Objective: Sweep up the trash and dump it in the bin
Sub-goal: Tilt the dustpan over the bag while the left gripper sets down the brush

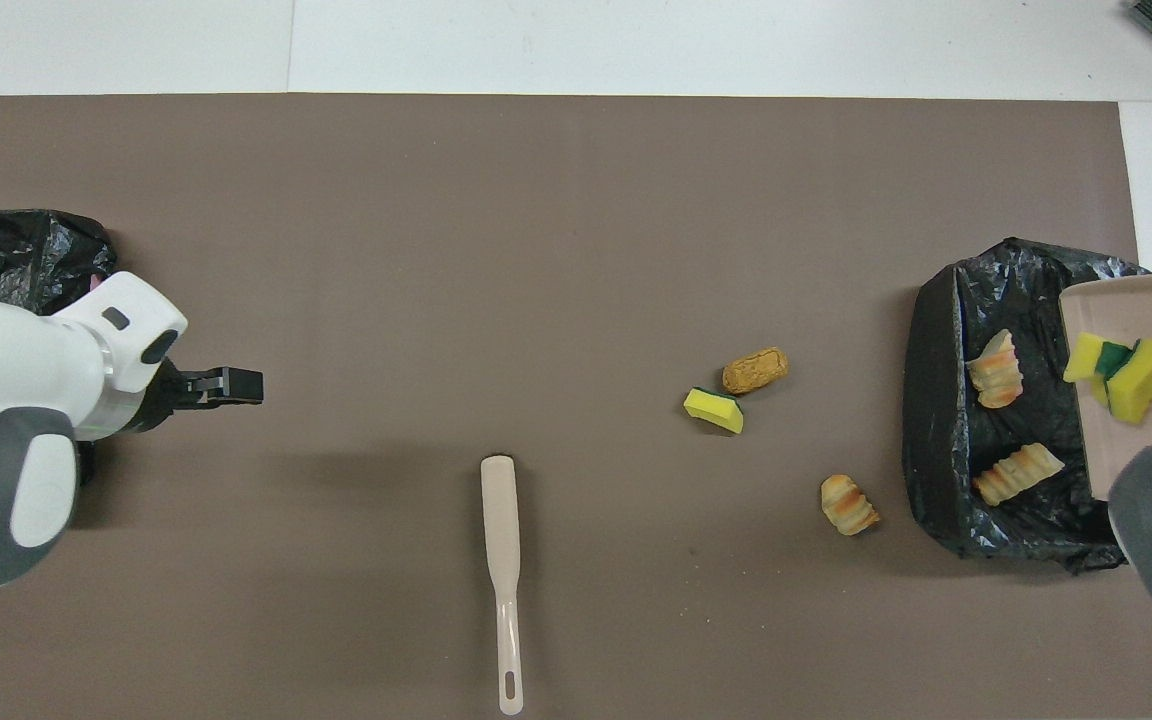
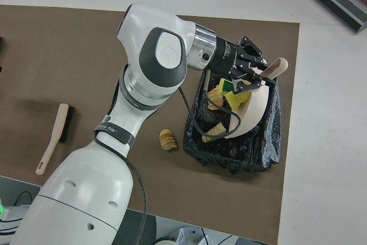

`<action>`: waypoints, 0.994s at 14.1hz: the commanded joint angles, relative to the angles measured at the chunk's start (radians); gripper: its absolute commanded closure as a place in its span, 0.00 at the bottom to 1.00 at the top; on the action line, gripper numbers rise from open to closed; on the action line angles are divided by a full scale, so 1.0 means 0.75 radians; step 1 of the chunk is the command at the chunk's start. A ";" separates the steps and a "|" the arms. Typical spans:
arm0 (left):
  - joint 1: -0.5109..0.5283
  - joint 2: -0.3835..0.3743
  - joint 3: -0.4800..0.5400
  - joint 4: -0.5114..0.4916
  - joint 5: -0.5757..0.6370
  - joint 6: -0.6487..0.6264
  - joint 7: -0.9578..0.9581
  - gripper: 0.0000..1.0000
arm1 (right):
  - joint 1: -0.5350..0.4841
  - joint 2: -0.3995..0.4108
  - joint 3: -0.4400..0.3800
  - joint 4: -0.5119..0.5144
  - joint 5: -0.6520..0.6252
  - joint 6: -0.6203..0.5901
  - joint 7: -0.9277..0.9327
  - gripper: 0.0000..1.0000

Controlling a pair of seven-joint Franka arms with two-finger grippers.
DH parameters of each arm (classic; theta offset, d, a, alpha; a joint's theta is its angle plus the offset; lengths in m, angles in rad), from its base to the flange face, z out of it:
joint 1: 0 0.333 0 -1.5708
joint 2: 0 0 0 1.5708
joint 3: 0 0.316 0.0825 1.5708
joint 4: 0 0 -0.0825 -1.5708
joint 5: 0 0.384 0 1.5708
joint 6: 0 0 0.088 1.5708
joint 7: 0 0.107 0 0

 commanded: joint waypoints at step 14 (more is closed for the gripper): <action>0.087 0.031 -0.015 0.674 0.088 -0.642 0.116 0.00 | 0.021 -0.105 0.003 0.040 0.157 -0.017 -0.137 1.00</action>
